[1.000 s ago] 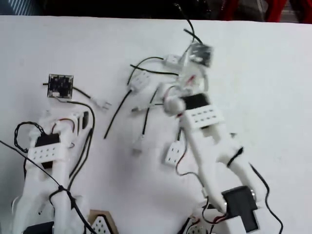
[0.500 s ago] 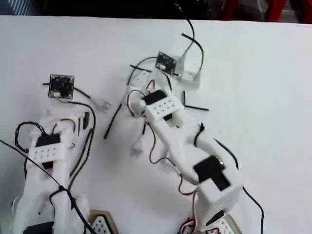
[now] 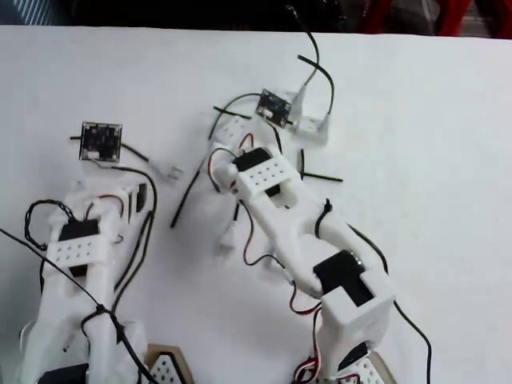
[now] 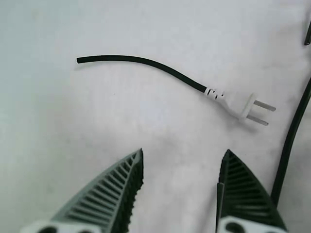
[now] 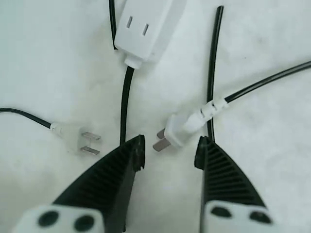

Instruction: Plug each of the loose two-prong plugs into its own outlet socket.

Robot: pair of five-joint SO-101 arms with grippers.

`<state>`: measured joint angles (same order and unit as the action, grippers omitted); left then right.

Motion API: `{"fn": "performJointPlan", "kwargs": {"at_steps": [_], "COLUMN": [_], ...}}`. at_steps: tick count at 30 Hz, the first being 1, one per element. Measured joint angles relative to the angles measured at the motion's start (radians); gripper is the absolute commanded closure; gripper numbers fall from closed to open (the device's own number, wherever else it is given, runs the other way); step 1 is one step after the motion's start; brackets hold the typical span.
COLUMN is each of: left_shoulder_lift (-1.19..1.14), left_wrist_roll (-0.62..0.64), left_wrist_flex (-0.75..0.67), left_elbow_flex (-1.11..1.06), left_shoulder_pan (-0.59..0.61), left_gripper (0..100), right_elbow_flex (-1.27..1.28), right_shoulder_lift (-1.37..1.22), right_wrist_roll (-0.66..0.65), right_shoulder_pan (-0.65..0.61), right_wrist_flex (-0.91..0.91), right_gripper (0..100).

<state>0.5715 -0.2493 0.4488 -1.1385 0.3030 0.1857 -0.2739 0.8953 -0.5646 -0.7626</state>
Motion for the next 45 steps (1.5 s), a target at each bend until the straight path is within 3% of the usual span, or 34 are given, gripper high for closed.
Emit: {"fn": "performJointPlan", "kwargs": {"at_steps": [13,19,29,37,45], "left_shoulder_lift": [0.0,0.0,0.0,0.0,0.0], "left_wrist_roll": [0.0,0.0,0.0,0.0,0.0], "left_wrist_flex": [0.0,0.0,0.0,0.0,0.0], "left_elbow_flex": [0.0,0.0,0.0,0.0,0.0], "left_shoulder_pan": [0.0,0.0,0.0,0.0,0.0], "left_gripper": [74,74,74,74,74], "right_elbow_flex": [-0.041,-0.054,-0.054,-0.054,-0.054], "right_shoulder_lift": [-0.115,-0.135,-0.137,0.037,0.133], "right_wrist_roll": [0.0,0.002,-0.012,-0.204,-0.569], "right_shoulder_pan": [0.034,0.035,0.078,0.078,0.078], "right_wrist_flex": [0.058,0.061,0.018,-0.233,-0.497], "right_gripper": [84.1,98.3,98.2,98.2,98.2]}}
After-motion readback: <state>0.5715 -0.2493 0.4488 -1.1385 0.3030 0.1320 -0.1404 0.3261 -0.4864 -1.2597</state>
